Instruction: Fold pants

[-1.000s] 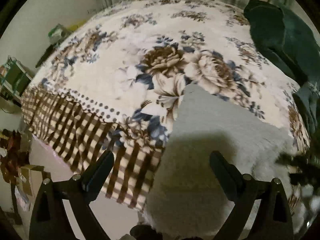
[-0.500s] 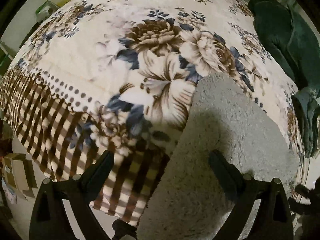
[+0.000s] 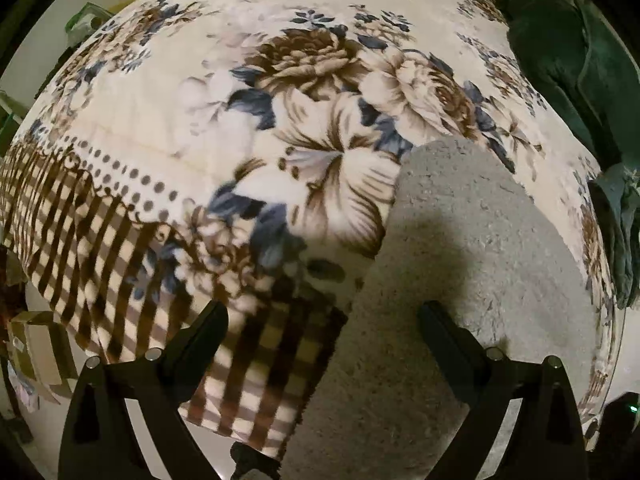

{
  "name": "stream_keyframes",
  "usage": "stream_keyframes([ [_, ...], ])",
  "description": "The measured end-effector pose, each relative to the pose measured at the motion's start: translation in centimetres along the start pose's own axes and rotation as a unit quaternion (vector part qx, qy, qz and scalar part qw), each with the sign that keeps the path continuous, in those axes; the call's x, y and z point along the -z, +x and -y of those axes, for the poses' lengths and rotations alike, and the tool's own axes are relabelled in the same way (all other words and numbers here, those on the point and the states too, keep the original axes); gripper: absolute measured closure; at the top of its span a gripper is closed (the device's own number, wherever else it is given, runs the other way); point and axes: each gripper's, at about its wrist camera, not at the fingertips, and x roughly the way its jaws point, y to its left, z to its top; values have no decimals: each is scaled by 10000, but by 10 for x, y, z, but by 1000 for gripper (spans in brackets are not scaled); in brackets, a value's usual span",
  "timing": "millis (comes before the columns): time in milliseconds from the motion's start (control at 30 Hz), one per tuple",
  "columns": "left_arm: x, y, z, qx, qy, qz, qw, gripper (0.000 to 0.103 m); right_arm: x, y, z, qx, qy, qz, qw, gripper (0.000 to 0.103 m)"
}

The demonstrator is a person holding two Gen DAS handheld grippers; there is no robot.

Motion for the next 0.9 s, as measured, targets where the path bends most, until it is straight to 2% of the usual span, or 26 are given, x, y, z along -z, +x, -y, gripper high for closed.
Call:
stream_keyframes([
  [33, 0, -2, 1, -26, 16, -2, 10000, 5, -3, -1, -5, -22, -42, -79, 10000, 74],
  [100, -2, -8, 2, 5, 41, 29, 10000, 5, -8, -12, -20, -15, -276, 29, 9996, 56],
  [133, -3, -10, 2, 20, 43, 46, 10000, 5, -12, -23, -28, -171, -394, 276, 9987, 44],
  [200, -5, -15, 4, 100, 61, 80, 9999, 5, -17, -45, -33, -718, -407, 696, 9942, 39],
  [233, -6, -16, 5, 92, 84, 96, 9999, 5, -23, -53, -32, -1000, -274, 872, 9908, 32],
  [300, -8, -16, 9, 115, 121, 105, 9998, 5, -42, -56, -25, -1278, 78, 1096, 9857, 32],
  [433, -10, -9, 14, 117, 131, 41, 9998, 5, -84, -34, -15, -1185, 647, 1144, 9842, 32],
  [467, -10, -7, 15, 109, 129, 31, 9999, 5, -93, -22, -13, -1216, 669, 1052, 9847, 38],
  [500, -9, -5, 15, 100, 119, 23, 9999, 5, -95, -16, -15, -1207, 647, 1055, 9849, 52],
  [533, -9, -3, 15, 106, 109, 14, 9999, 5, -98, -14, -23, -1206, 496, 1096, 9854, 72],
  [567, -9, -2, 14, 89, 99, -1, 9999, 5, -100, -14, -30, -1050, 349, 1176, 9869, 74],
  [633, -9, -1, 12, 97, 86, -19, 9999, 5, -102, -27, -37, -818, 71, 1596, 9838, 79],
  [700, -10, 0, 12, 141, 82, -42, 9999, 5, -108, -34, -37, -698, 99, 1810, 9810, 79],
  [800, -11, 0, 14, 127, 145, -55, 9998, 5, -115, -28, -31, -564, 141, 1605, 9853, 77],
  [900, -11, -8, 15, 146, 122, -49, 9998, 5, -105, -34, -31, -739, 180, 1433, 9868, 60],
])
